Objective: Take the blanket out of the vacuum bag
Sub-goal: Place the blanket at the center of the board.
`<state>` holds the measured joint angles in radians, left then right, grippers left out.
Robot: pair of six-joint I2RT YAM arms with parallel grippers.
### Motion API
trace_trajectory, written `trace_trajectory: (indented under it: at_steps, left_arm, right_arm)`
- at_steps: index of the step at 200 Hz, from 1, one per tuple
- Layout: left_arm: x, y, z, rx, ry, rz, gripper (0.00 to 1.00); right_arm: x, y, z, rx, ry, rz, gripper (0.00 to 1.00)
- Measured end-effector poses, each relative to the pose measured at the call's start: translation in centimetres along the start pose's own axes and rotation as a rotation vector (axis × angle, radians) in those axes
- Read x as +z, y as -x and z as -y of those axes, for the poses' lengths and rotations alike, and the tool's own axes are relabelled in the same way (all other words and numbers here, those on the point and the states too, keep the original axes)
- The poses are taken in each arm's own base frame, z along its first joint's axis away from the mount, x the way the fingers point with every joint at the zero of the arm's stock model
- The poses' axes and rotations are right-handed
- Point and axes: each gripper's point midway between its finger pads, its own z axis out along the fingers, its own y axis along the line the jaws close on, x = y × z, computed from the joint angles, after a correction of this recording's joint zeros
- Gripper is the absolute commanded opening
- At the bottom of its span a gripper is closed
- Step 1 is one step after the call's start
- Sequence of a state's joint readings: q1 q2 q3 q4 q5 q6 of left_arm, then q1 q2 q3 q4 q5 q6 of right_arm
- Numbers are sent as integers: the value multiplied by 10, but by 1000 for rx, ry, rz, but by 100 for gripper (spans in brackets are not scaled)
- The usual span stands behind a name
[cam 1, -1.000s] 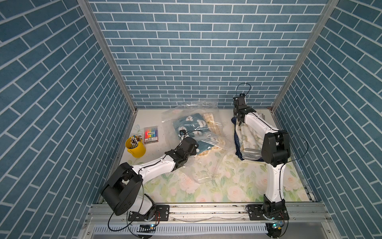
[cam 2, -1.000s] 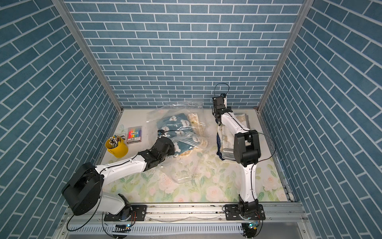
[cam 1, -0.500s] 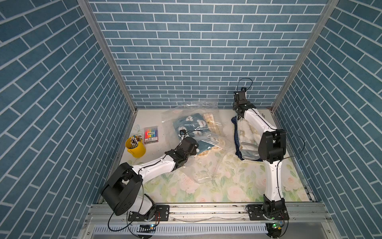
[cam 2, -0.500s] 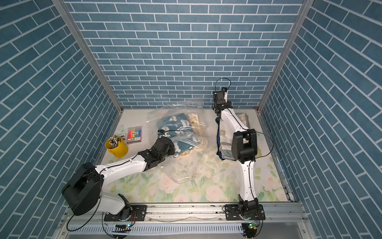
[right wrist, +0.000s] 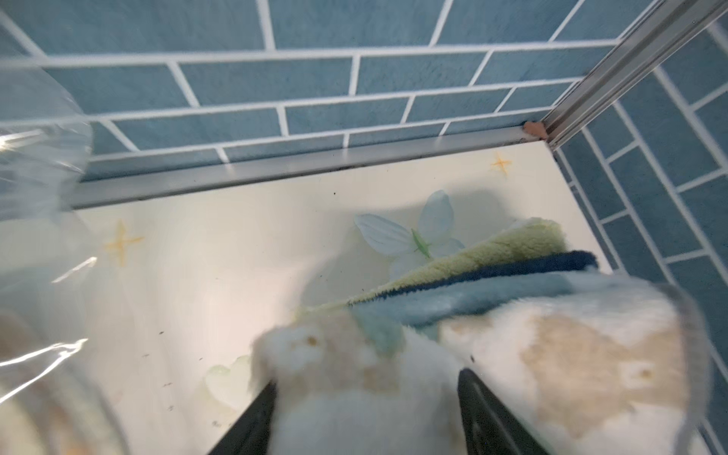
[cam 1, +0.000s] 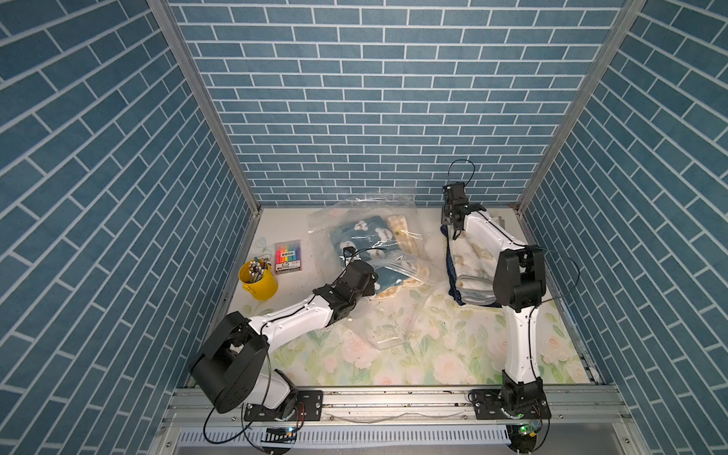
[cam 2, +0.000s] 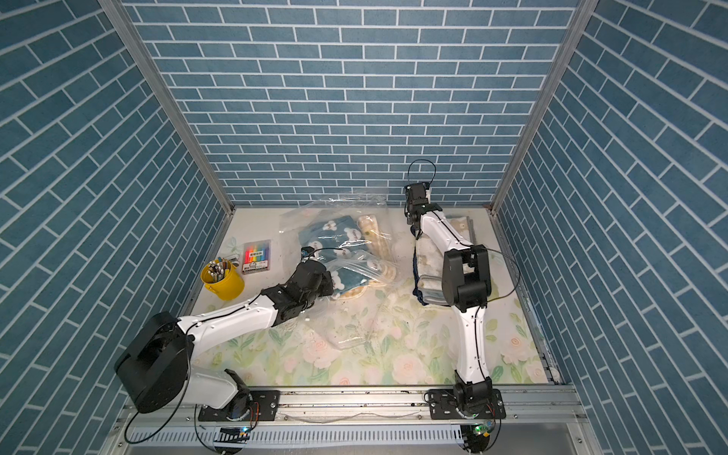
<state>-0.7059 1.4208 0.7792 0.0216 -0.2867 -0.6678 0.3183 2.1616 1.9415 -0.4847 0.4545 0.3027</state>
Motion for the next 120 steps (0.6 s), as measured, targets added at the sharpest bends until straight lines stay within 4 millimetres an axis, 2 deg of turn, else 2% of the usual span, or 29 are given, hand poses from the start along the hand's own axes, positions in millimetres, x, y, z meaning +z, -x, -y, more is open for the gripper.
trace_trajectory:
  at_steps: [18,33,46,59,73,108,120]
  left_arm:
    - [-4,3,1,-2,-7,8,0]
    - [-5,4,1,-3,-10,11,1]
    - [-5,3,1,-2,-11,8,0]
    - [-5,1,0,-1,-14,2,0]
    - [-5,0,1,-2,-21,-2,1]
    - [-7,-2,3,-6,-41,-5,1]
    - [-7,-3,4,-7,-51,-8,1]
  right_arm:
    - [-46,35,11,42,36,80,69]
    - [-84,53,23,72,71,140,70]
    - [-111,56,33,86,90,168,67]
    - [-128,46,39,87,106,175,66]
    - [-137,15,41,64,114,139,65]
    - [-157,-108,10,-101,187,-30,64]
    - [-162,-139,10,-146,195,-79,65]
